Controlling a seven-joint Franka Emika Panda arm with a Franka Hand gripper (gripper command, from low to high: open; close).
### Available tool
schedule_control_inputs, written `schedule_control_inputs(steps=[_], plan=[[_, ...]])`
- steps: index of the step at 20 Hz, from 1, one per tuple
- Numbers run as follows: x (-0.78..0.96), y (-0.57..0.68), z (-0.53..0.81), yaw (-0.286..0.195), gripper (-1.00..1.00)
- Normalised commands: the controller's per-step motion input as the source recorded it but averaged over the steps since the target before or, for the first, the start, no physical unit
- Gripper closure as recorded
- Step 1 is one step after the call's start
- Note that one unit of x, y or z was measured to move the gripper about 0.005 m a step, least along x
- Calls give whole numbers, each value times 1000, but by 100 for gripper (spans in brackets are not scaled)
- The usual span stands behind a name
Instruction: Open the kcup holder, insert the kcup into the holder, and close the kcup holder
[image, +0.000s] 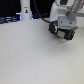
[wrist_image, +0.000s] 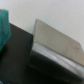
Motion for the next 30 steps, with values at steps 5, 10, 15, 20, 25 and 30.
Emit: schedule_control_inputs(steps=[5, 10, 15, 20, 25, 30], plan=[[-588, 654, -12, 51, -100], [-742, 663, -2, 19, -100], [-935, 561, -14, 4, -100], [-941, 581, -14, 2, -100], [-265, 296, 382, -3, -100], [106, 38, 334, -9, -100]])
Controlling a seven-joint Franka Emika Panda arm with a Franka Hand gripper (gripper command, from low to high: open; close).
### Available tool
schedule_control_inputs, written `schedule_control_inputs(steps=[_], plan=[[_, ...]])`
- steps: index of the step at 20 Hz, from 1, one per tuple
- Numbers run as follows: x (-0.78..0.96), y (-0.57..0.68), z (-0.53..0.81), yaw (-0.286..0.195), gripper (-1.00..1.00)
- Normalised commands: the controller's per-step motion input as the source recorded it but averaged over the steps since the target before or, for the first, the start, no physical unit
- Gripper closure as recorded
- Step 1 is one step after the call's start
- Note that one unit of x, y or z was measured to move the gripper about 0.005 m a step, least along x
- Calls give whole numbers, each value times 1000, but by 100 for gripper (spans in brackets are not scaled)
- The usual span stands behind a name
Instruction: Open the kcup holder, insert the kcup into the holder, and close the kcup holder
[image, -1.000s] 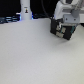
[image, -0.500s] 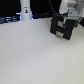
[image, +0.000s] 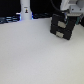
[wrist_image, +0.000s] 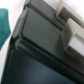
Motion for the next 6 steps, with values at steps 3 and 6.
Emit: schedule_control_inputs(steps=[3, 6], plan=[[-2, -8, 1, 2, -100], [7, -9, 0, 1, -100]])
